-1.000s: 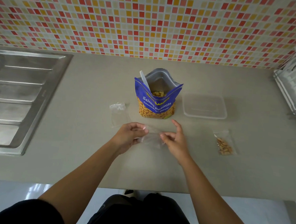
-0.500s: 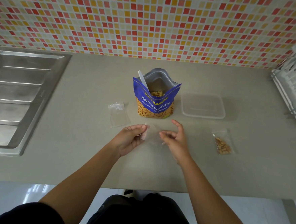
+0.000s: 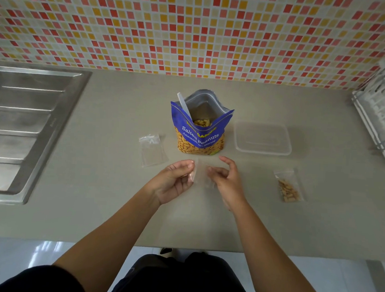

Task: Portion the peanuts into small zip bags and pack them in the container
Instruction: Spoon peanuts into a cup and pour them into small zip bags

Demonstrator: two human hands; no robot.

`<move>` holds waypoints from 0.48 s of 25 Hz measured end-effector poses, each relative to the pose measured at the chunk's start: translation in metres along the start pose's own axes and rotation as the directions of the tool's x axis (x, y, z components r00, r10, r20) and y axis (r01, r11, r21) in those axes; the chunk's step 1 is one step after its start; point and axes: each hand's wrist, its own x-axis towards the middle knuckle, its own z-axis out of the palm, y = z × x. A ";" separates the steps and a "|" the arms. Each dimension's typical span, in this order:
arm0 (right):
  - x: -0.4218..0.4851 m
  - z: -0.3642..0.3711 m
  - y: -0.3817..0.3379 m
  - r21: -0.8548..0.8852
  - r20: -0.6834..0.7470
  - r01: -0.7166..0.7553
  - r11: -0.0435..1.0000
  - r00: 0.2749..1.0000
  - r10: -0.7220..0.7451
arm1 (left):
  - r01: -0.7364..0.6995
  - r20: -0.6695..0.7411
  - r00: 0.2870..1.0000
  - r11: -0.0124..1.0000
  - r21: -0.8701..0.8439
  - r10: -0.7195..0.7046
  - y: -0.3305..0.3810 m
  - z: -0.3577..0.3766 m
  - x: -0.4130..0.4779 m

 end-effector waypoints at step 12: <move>0.005 -0.005 -0.002 0.102 -0.084 0.028 0.994 0.996 -0.020 | -0.134 -0.113 0.980 0.959 0.248 0.166 0.003 -0.003 0.003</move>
